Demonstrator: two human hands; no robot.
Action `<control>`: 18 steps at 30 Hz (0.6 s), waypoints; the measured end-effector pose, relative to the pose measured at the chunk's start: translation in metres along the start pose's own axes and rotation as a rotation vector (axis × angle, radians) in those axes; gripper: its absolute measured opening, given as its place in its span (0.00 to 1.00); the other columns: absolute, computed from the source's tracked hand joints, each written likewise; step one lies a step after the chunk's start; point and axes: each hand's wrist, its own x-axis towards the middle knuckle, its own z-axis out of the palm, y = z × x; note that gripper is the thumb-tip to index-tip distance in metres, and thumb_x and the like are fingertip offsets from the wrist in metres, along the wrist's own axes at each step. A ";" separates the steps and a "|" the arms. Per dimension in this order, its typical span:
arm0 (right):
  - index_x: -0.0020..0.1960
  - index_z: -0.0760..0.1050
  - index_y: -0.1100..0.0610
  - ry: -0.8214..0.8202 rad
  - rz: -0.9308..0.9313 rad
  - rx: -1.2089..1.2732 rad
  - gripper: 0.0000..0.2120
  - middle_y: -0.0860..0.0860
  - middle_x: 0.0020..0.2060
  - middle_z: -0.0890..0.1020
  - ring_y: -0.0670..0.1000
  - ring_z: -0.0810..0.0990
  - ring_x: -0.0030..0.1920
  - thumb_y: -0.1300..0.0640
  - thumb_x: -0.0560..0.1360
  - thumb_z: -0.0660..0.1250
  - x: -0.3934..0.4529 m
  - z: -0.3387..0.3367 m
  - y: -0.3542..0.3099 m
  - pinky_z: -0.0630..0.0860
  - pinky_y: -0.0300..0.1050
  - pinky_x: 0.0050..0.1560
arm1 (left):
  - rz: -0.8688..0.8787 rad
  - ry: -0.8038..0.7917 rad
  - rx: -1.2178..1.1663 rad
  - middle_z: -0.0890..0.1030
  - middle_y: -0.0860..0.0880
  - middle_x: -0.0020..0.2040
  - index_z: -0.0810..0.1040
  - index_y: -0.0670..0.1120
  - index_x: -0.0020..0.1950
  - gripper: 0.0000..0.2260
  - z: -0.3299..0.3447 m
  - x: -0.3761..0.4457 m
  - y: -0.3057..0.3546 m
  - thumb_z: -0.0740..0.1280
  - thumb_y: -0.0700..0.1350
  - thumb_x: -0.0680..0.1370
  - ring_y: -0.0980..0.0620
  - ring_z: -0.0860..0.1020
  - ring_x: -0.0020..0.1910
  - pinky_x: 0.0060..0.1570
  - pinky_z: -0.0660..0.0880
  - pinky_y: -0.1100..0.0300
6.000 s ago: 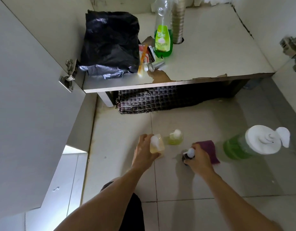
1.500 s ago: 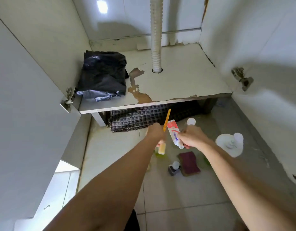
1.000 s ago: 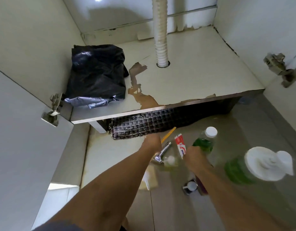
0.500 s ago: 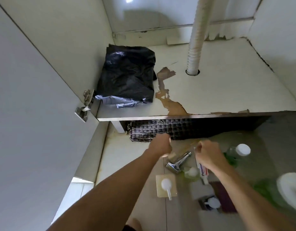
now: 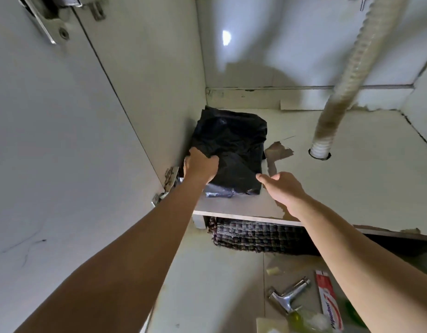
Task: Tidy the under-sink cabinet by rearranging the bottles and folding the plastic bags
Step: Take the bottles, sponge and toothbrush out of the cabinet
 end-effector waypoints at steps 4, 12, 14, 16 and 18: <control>0.62 0.69 0.55 -0.062 0.085 0.182 0.30 0.55 0.53 0.76 0.55 0.77 0.51 0.37 0.68 0.68 0.019 0.021 -0.005 0.79 0.52 0.53 | -0.251 -0.195 -0.063 0.69 0.39 0.70 0.58 0.39 0.74 0.38 0.014 0.034 -0.007 0.72 0.52 0.72 0.38 0.71 0.66 0.64 0.71 0.46; 0.61 0.73 0.59 -0.118 0.169 0.428 0.21 0.57 0.55 0.79 0.56 0.79 0.54 0.57 0.71 0.72 0.009 0.018 0.000 0.80 0.47 0.47 | -0.344 -0.384 -0.297 0.78 0.41 0.62 0.71 0.40 0.67 0.31 0.005 0.022 -0.006 0.76 0.50 0.69 0.42 0.77 0.60 0.61 0.75 0.49; 0.59 0.75 0.60 -0.096 0.150 0.457 0.17 0.59 0.53 0.81 0.58 0.80 0.53 0.60 0.71 0.72 -0.009 0.006 0.006 0.79 0.52 0.54 | -0.281 -0.357 -0.333 0.79 0.41 0.61 0.73 0.40 0.66 0.34 0.003 0.005 0.003 0.79 0.51 0.64 0.41 0.78 0.59 0.61 0.75 0.47; 0.54 0.78 0.62 -0.054 0.137 0.434 0.12 0.62 0.51 0.82 0.61 0.80 0.53 0.60 0.72 0.71 -0.032 -0.010 0.013 0.77 0.57 0.59 | -0.214 -0.317 -0.330 0.81 0.42 0.56 0.75 0.40 0.63 0.36 0.002 -0.013 0.013 0.79 0.53 0.59 0.41 0.80 0.53 0.56 0.78 0.47; 0.48 0.78 0.61 -0.021 0.102 0.440 0.05 0.64 0.51 0.82 0.63 0.80 0.54 0.61 0.72 0.69 -0.059 -0.026 0.022 0.75 0.61 0.60 | -0.171 -0.321 -0.327 0.82 0.43 0.53 0.77 0.41 0.60 0.31 -0.005 -0.043 0.027 0.78 0.53 0.62 0.42 0.81 0.49 0.51 0.80 0.48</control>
